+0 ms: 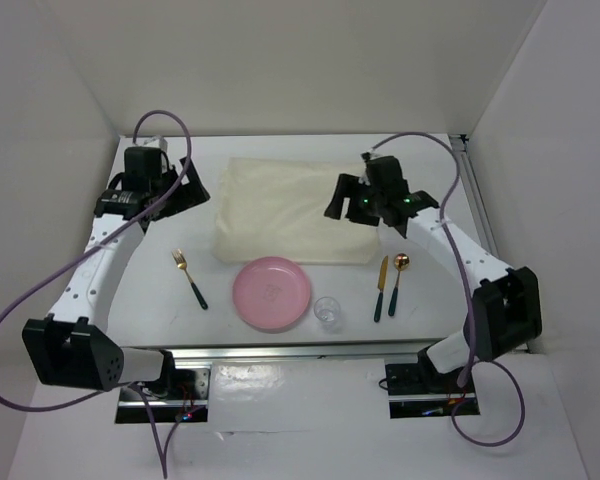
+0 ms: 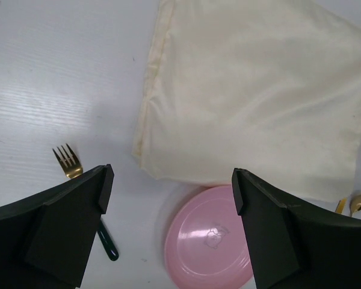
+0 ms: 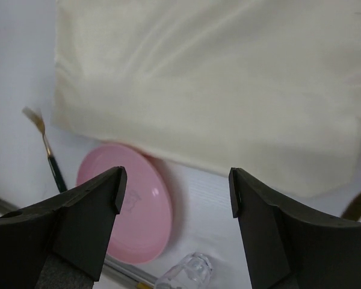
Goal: Set the dinner table for one person
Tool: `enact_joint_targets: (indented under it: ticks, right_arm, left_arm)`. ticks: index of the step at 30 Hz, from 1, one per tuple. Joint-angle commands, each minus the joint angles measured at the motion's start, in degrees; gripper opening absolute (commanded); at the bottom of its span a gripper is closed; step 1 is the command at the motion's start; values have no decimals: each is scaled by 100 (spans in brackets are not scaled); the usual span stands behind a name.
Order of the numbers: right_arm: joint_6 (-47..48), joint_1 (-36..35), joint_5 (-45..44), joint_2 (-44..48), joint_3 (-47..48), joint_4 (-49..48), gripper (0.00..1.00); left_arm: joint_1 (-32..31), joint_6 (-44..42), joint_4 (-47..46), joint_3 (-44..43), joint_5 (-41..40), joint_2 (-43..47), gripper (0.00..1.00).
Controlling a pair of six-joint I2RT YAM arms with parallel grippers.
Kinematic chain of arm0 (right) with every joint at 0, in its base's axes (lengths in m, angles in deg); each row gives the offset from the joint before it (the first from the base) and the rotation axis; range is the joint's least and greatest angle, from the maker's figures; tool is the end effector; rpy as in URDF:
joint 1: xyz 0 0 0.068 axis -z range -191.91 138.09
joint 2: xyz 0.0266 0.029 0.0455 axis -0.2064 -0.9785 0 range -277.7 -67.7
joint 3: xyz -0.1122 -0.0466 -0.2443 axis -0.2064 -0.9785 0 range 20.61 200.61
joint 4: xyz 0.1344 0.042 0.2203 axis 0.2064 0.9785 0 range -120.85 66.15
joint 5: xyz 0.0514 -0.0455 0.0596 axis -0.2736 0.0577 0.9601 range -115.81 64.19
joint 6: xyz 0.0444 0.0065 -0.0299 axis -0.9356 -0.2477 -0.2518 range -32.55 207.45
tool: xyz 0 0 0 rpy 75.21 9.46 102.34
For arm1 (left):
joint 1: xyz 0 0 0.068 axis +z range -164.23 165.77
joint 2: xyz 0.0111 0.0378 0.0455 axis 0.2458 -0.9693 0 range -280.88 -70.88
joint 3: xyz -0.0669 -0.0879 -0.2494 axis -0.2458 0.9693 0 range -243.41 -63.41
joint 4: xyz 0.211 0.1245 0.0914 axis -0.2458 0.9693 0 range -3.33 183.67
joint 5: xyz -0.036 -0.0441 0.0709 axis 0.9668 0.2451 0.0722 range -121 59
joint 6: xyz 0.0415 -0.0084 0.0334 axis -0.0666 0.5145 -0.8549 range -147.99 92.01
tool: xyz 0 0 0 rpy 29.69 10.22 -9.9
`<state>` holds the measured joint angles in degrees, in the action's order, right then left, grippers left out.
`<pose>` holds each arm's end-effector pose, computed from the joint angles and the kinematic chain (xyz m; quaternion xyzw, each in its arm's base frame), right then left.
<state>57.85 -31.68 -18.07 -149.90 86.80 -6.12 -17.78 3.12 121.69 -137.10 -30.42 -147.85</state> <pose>0.2986 0.1125 0.2939 0.0497 0.9060 0.2294 0.3522 0.2941 -0.0185 0.3487 -0.2123 0.8746 -0.1342 0.4148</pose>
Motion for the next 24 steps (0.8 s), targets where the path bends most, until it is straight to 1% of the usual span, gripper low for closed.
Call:
enact_joint_targets:
  ticks: [1,4,8,11,15,17,18,22,23,24]
  right_arm:
    - [789,-571,393,-525,315,313,81]
    - [982,-931,666,-912,315,261,82]
    - [1035,-1116,1148,-1412,131,24,83]
    - [1097,-1379,1211,-1755,69,-39,83]
    - [1159,-1609,1211,-1932,8,-162,76]
    - [1211,-1688,1211,-2063,8,-223,75]
    - [1211,-1749,1211,-2064,8,-223,71]
    - [1211,-1855,1159,-2265,-45,-223,65]
    - [1211,-1855,1159,-2266,-45,-223,59]
    - [1211,-1907,1159,-2327,-45,-223,56]
  left_arm:
    - [-5,-263,-128,48,-488,340,100]
    - [-5,-325,30,-5,-489,340,100]
    - [-5,-325,83,-23,-366,288,100]
    - [-5,-325,83,-23,-304,183,100]
    - [-5,-325,83,30,-304,182,100]
    - [-5,-325,83,30,-366,130,100]
    - [-5,-325,83,30,-366,130,100]
    - [-5,-325,83,30,-470,77,100]
    - [-5,-325,83,30,-471,77,100]
    - [-5,-325,136,30,-532,77,100]
